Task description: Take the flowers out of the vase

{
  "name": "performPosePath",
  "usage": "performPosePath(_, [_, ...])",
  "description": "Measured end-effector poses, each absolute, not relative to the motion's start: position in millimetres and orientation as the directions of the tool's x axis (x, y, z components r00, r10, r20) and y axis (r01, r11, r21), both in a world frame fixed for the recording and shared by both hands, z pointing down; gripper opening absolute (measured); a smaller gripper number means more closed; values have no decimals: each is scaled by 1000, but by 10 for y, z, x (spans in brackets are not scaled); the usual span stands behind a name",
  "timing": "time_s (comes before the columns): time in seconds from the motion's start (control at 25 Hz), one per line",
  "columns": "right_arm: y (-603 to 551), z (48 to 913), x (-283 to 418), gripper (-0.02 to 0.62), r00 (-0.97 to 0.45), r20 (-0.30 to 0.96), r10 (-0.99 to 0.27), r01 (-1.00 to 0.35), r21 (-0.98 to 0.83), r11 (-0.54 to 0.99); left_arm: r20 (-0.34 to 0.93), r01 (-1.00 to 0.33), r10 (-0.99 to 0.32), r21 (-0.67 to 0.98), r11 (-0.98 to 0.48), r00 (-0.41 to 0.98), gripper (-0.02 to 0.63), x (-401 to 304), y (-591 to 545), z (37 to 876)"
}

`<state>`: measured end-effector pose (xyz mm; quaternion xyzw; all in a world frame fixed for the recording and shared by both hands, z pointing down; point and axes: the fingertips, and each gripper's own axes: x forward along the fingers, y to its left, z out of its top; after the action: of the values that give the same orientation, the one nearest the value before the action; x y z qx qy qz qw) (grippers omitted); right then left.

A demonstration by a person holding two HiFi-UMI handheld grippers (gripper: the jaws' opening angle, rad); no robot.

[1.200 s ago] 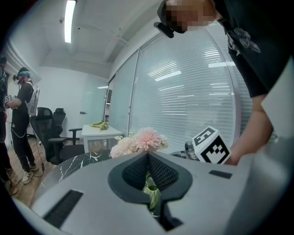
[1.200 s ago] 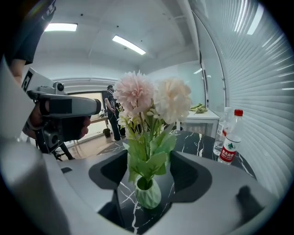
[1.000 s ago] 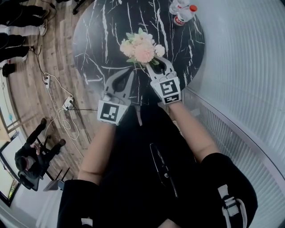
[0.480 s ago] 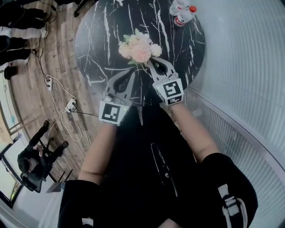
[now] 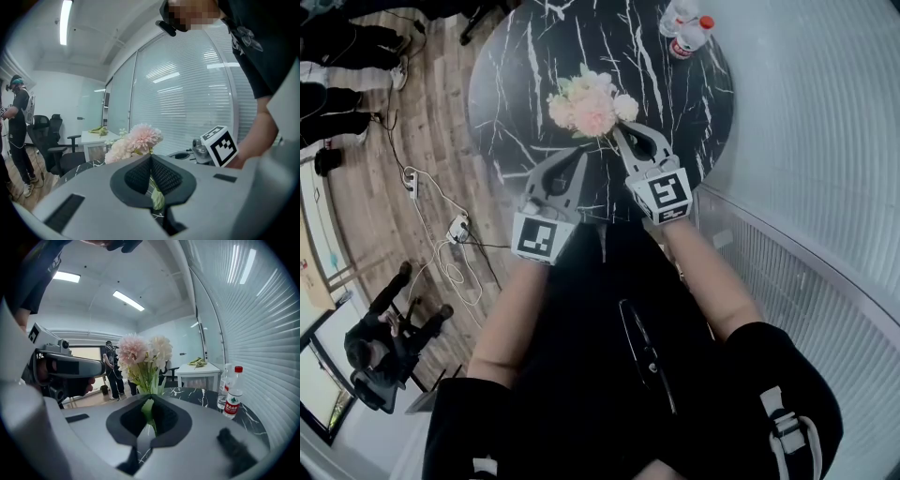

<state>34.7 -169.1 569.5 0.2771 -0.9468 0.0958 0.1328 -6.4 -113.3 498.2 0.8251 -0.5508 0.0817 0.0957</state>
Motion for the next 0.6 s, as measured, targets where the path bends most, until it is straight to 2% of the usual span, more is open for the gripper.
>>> performPosePath(0.6, [-1635, 5172, 143, 19, -792, 232, -565, -597, -102, 796, 202, -912, -891, 33, -409, 407, 14, -352, -965, 4667])
